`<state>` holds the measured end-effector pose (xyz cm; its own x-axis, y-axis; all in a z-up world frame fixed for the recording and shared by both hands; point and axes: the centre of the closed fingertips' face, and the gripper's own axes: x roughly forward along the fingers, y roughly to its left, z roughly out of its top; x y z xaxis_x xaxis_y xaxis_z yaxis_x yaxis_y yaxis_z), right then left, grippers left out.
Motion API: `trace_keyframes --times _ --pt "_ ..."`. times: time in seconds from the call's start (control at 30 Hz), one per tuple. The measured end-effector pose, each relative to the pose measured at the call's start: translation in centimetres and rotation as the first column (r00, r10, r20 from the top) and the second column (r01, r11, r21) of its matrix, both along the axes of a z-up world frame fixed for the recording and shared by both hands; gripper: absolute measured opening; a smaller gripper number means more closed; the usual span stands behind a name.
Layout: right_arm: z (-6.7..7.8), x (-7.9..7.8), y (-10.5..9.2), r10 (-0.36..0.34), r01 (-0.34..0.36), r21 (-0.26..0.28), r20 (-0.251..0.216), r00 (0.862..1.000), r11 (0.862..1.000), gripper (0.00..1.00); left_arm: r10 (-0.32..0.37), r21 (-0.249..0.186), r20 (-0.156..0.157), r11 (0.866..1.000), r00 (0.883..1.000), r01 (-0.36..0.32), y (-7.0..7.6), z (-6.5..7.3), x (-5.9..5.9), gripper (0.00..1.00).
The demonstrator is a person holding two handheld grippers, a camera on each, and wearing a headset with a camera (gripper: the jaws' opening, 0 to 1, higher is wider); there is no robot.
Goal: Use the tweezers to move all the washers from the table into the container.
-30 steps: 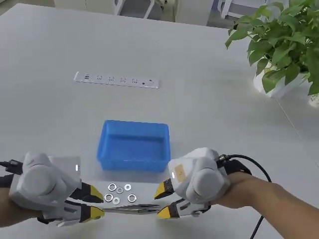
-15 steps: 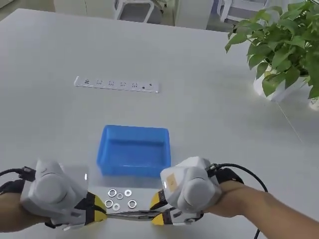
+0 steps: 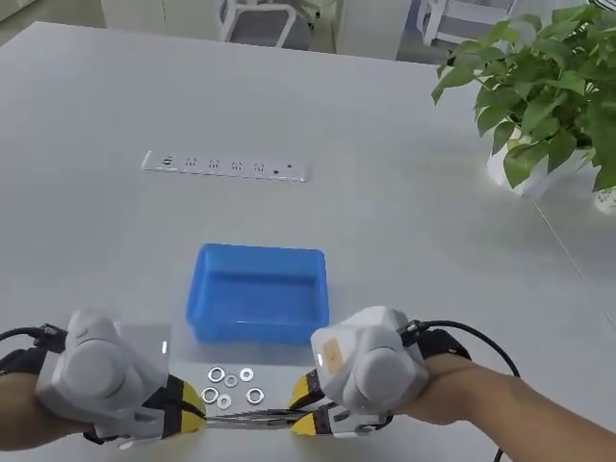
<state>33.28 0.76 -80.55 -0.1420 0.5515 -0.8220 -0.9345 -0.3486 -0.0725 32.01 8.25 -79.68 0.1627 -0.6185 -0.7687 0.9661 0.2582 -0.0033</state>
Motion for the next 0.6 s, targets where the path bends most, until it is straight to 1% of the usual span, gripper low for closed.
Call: trace_keyframes --times 0.1,0.13,0.23,0.33,0.47,0.57,0.6 --pt "0.1 0.0 0.0 -0.002 0.002 0.002 0.009 1.000 1.000 0.12 -0.001 0.000 0.010 1.000 1.000 0.001 0.1 0.6 0.0 0.06" --pt "0.1 0.0 0.1 -0.002 0.002 0.004 0.011 1.000 1.000 0.12 -0.003 -0.001 0.017 1.000 1.000 0.004 0.1 0.9 0.0 0.05" --pt "0.2 -0.1 0.2 -0.008 0.007 0.009 0.010 1.000 1.000 0.13 -0.005 -0.006 0.020 1.000 1.000 0.005 0.1 1.7 0.0 0.05" --pt "0.3 -0.2 0.5 -0.009 0.008 0.014 0.012 1.000 1.000 0.13 -0.013 -0.002 0.031 1.000 0.999 0.013 0.1 2.6 -0.1 0.05" --pt "0.5 -0.4 1.0 -0.005 0.004 0.022 0.017 1.000 1.000 0.13 -0.024 0.000 0.039 1.000 0.999 0.024 -0.1 3.5 -0.2 0.05" --pt "0.6 -0.5 1.4 -0.008 0.008 0.031 0.011 1.000 0.999 0.13 -0.030 0.003 0.046 1.000 0.998 0.030 -0.2 4.2 -0.2 0.05" --pt "0.6 -0.6 1.6 -0.008 0.008 0.033 0.012 1.000 0.999 0.13 -0.031 0.004 0.045 1.000 0.999 0.031 -0.2 4.4 -0.2 0.05"
